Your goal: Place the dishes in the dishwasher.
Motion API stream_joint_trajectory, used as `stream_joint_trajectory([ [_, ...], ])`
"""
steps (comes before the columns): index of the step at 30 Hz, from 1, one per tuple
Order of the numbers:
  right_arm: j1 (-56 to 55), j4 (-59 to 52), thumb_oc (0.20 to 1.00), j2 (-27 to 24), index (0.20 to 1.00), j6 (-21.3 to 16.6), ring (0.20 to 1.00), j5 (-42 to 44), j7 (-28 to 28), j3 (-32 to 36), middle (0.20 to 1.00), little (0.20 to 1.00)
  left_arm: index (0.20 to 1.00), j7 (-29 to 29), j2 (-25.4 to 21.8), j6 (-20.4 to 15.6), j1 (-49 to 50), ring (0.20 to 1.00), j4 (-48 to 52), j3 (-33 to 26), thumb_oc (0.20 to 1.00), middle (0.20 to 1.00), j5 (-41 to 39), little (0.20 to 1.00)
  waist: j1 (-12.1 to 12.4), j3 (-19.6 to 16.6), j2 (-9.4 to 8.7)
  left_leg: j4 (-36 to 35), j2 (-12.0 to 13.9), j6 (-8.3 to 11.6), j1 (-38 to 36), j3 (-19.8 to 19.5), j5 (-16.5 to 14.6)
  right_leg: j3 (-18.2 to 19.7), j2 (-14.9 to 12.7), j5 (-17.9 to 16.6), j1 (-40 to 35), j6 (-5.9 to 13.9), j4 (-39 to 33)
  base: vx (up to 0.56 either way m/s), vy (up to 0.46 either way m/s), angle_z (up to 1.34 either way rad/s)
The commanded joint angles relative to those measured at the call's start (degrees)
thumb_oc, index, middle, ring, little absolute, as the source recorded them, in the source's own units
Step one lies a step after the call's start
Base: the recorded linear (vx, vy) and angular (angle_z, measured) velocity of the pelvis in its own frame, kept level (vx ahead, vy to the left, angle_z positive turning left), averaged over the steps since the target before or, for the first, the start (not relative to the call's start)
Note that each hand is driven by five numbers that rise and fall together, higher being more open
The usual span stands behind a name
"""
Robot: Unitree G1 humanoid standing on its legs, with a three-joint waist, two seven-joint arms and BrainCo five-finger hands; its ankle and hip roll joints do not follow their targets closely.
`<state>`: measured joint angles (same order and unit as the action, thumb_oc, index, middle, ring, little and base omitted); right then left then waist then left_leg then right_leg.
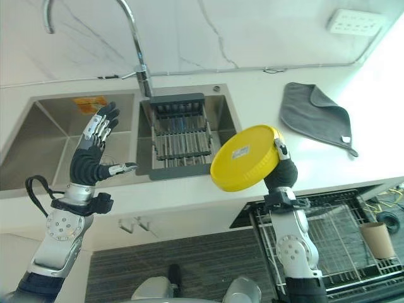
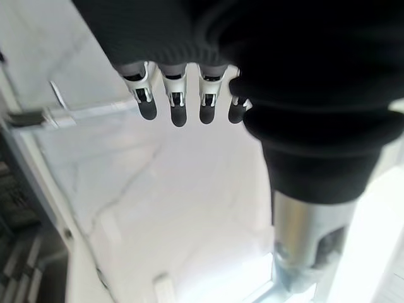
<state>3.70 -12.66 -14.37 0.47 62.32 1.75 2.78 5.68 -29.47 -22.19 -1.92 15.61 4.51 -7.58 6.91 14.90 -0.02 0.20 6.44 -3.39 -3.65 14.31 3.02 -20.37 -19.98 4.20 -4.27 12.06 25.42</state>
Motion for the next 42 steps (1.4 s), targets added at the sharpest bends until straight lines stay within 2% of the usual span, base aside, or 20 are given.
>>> stream_joint_trajectory([
  [1,1.46,-7.5,0.2,2.04,0.2,-3.69,0.2,5.13,0.32,2.74,0.2,0.2,1.0,-0.06,-2.98,-0.85,-1.27,1.0,5.07,-3.92,1.0,1.0,-0.99,1.0,-0.3,-5.02,-1.83,-5.2,-4.05,2.8,-2.93,-8.69,-5.7,0.73,1.7,-7.87,-5.22,-1.18,-12.43,-0.12,-0.502,-0.59],
  [4,1.19,-8.85,0.2,2.56,0.2,-2.26,0.2,7.7,-0.29,2.28,0.2,0.2,1.0,0.73,-4.04,-0.02,-1.99,1.0,5.08,-3.93,1.0,1.0,-2.55,1.0,-0.39,-5.81,-2.16,-5.2,-0.53,5.68,-2.63,-6.69,-4.58,-0.87,3.93,-4.9,-8.48,-0.66,-23.74,-0.1,-0.431,-0.57],
  [7,1.58,-9.1,0.2,2.52,0.2,-1.07,0.2,8.02,-0.55,2.26,0.2,0.2,1.0,0.99,-2.41,0.69,-2.2,1.0,6.06,-3.44,1.0,1.0,-0.85,1.0,-1.03,-6.05,-1.76,-5.2,2.61,7.96,-2.07,-4.63,-3.41,-0.79,6.02,-4.35,-9.45,-0.42,-29.12,-0.11,-0.382,-0.65],
  [9,1.36,-9.05,0.2,2.55,0.2,-0.49,0.2,8.4,-0.6,2.16,0.2,0.2,1.0,1.06,-1.46,1.28,-2.19,1.0,6.39,-3.2,1.0,1.0,-0.04,1.0,-1.64,-6.21,-1.85,-5.2,3.69,8.62,-1.82,-4.27,-2.97,0.03,7.14,-3.73,-9.15,-0.57,-30.07,-0.07,-0.278,-0.21],
  [14,-0.89,-10.34,0.2,1.35,0.2,-0.7,0.2,10.29,-0.94,2.43,0.2,0.2,1.0,0.32,0.19,1.24,-0.02,1.0,7.62,-3.26,1.0,1.0,0.39,1.0,-3.25,-6.68,-1.74,-5.2,6.91,10.79,-1.03,-3.99,-1.02,2.46,10.12,-2.35,-7.27,-2.9,-30.42,-0.06,-0.346,-0.31],
  [16,-1.81,-10.77,0.2,-0.09,0.2,-1.07,0.2,10.82,-0.55,2.22,0.2,0.2,1.0,1.35,-0.06,0.1,2.31,1.0,7.86,-3.29,1.0,1.0,1.03,1.0,-3.89,-6.17,-1.13,-4.66,8.6,12.17,0.02,-3.9,0.93,3.67,12.29,-1.96,-5.78,-4.85,-30.42,-0.1,-0.484,-0.18],
  [18,-2.02,-10.92,0.2,-0.93,0.2,-1.0,0.2,11.21,-1.3,2.1,0.2,0.2,1.0,1.35,-0.16,-0.5,3.51,1.0,7.92,-3.42,1.0,1.0,0.62,1.0,-4.0,-5.81,-1.01,-2.35,8.15,12.06,0.97,-3.58,0.61,3.94,12.82,-1.92,-5.44,-5.63,-30.42,-0.06,-0.269,-0.17],
  [20,-2.21,-10.68,0.2,-1.41,0.2,-1.67,0.2,10.95,-1.43,1.78,0.2,0.2,1.0,0.91,0.15,-1.17,4.11,1.0,7.99,-3.32,1.0,1.0,0.32,1.0,-4.15,-5.42,-1.3,2.66,6.14,11.3,2.53,-3.66,-1.73,4.21,12.73,-2.15,-5.24,-6.11,-30.42,-0.02,-0.08,-0.02],
  [21,-2.33,-10.49,0.2,-1.84,0.2,-1.95,0.2,11.01,-1.36,1.49,0.2,0.2,1.0,1.0,0.32,-1.58,4.87,1.0,8.15,-3.57,1.0,1.0,0.62,1.0,-3.86,-5.22,-1.49,6.0,2.45,9.91,3.43,-5.67,-4.84,4.86,12.32,-2.51,-5.02,-6.0,-30.42,0.0,-0.008,-0.06],
  [23,-2.71,-10.67,0.2,-1.87,0.2,-2.46,0.2,10.12,-1.65,1.07,0.2,0.2,1.0,0.76,0.64,-2.07,5.5,1.0,8.43,-3.97,1.0,1.0,1.05,1.0,-3.39,-4.96,-1.17,7.38,-1.98,8.01,3.95,-5.82,-7.42,5.08,12.09,-2.78,-5.24,-5.44,-30.42,0.01,0.093,-0.24],
  [24,-2.8,-10.75,0.2,-1.49,0.2,-2.8,0.2,9.45,-1.92,1.01,0.2,0.2,1.0,0.58,0.73,-2.38,5.25,1.0,8.25,-3.93,1.0,1.0,1.38,1.0,-3.35,-4.9,-1.03,6.98,-2.46,7.77,3.81,-5.25,-7.48,4.77,12.11,-2.85,-5.31,-5.29,-30.42,0.02,0.149,-0.4],
  [25,-2.61,-10.59,0.2,-1.0,0.2,-3.53,0.2,8.48,-2.51,0.85,0.2,0.2,1.0,0.52,0.66,-2.53,4.52,1.0,7.89,-3.67,1.0,1.0,1.71,1.0,-3.44,-4.98,-0.86,5.49,-2.37,7.69,3.07,-4.31,-7.04,4.18,12.2,-2.88,-5.3,-5.15,-30.42,0.08,0.241,-0.28],
  [28,-1.15,-8.5,0.2,0.38,0.2,-4.12,0.2,7.47,-3.37,0.31,0.2,0.2,1.0,2.28,0.67,-1.1,3.03,1.0,6.68,-2.73,1.0,1.0,3.4,1.0,-3.22,-5.24,-0.87,1.2,-3.02,6.77,-0.42,-6.74,-6.52,4.69,12.53,-2.83,-5.78,-4.75,-29.85,0.12,0.249,0.08],
  [31,-2.37,-7.7,0.2,0.42,0.2,-3.98,0.2,8.42,-2.28,2.18,0.2,0.2,1.0,2.48,-0.01,-0.3,2.71,1.0,6.24,-3.32,1.0,1.0,2.37,1.0,-3.17,-5.56,-1.49,-1.82,-3.55,5.5,-3.03,-8.02,-6.4,4.69,12.92,-0.96,-5.53,-4.33,-25.67,0.16,0.279,0.02],
  [34,-2.91,-6.53,0.2,1.17,0.2,-4.61,0.2,8.7,-0.56,3.38,0.2,0.2,1.0,1.73,-0.67,-1.0,2.85,1.0,5.72,-3.97,1.0,1.0,2.47,1.0,-2.59,-5.06,-2.22,-2.46,-3.84,4.92,-3.62,-9.1,-6.41,3.3,12.9,0.11,-4.07,-3.65,-20.14,0.06,0.112,0.06],
  [35,-2.51,-6.02,0.2,2.19,0.2,-5.33,0.2,9.63,0.19,3.92,0.2,0.2,1.0,1.44,-1.23,-1.8,2.66,1.0,5.11,-4.76,1.0,1.0,3.11,1.0,-2.12,-3.97,-2.72,-1.82,-3.59,4.13,-3.39,-10.2,-6.66,2.33,12.49,-1.53,0.18,-2.17,-10.37,-0.01,0.038,-0.06],
  [37,-1.71,-5.17,0.2,3.41,0.2,-5.24,0.2,10.48,1.3,4.9,0.2,0.2,1.0,0.99,-1.93,-2.71,2.31,1.0,4.74,-5.84,1.0,1.0,3.99,1.0,-1.59,-3.0,-3.01,-1.01,-3.0,3.86,-2.46,-10.71,-6.76,2.39,10.75,-2.67,2.9,-1.98,-6.64,-0.02,-0.043,0.01],
  [38,-1.3,-4.82,0.2,3.94,0.2,-5.08,0.2,10.45,1.63,5.18,0.2,0.2,1.0,0.76,-2.25,-2.71,1.88,1.0,4.73,-6.23,1.0,1.0,3.89,1.0,-1.2,-2.82,-3.26,-0.63,-2.89,4.0,-2.01,-10.69,-6.78,1.99,9.7,-2.86,2.85,-2.1,-7.73,0.0,-0.198,-0.12],
  [40,-0.75,-3.98,0.2,4.35,0.2,-5.91,0.2,10.52,2.09,5.35,0.2,0.2,1.0,-0.52,-3.25,-1.61,0.41,1.0,5.24,-7.35,1.0,1.0,2.58,1.0,-0.14,-2.76,-3.91,0.72,-2.28,4.73,-0.83,-11.06,-7.13,1.99,6.6,-3.76,0.42,-1.91,-16.11,0.06,-0.324,-0.03],
  [42,-0.94,-3.99,0.2,4.16,0.2,-6.56,0.2,11.12,1.89,5.51,0.2,0.2,1.0,-0.8,-4.14,-1.05,-0.08,1.0,5.27,-7.54,1.0,1.0,1.89,1.0,0.19,-2.98,-4.53,1.84,-1.63,5.62,-0.6,-11.2,-8.01,2.31,3.38,-7.86,-1.47,-0.68,-23.17,0.11,-0.394,0.42],
])
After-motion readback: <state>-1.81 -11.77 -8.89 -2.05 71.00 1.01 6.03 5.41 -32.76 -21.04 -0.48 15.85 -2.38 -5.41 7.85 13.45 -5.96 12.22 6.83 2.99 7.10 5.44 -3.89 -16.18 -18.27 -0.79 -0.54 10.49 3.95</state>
